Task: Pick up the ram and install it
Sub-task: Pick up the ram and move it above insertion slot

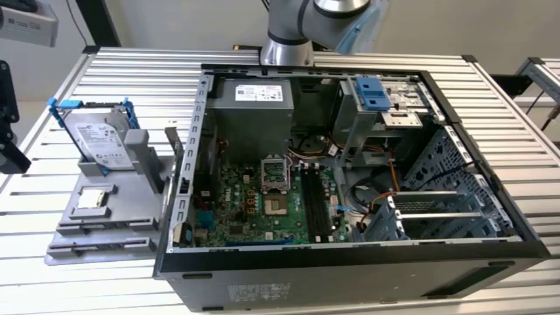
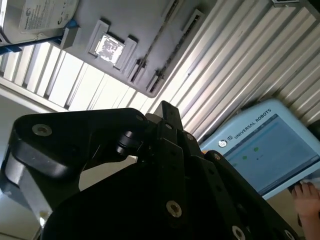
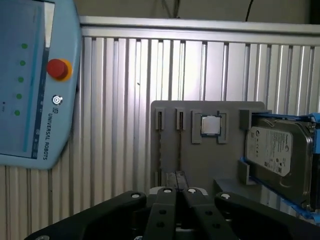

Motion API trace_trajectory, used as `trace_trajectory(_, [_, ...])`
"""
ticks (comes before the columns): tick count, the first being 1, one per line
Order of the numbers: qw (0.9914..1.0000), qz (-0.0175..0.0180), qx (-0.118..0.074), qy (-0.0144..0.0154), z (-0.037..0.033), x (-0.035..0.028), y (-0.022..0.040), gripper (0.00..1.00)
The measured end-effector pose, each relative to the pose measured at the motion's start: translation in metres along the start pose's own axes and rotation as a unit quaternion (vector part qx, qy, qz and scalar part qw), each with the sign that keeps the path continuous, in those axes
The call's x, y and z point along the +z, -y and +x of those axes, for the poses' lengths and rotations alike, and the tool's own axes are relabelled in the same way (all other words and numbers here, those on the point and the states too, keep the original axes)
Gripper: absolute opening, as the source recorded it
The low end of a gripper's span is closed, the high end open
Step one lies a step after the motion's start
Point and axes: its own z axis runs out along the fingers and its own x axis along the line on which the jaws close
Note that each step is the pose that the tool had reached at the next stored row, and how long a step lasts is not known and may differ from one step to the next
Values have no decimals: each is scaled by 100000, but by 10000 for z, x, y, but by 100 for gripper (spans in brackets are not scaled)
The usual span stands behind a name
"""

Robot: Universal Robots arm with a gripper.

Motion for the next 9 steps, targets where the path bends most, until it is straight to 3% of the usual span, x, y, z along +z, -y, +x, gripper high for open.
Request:
trace_trajectory(4, [99959, -45, -2853, -63, 0, 4, 0, 0])
trace_trajectory(9, [99946, -56, -3279, -76, 0, 3, 0, 0])
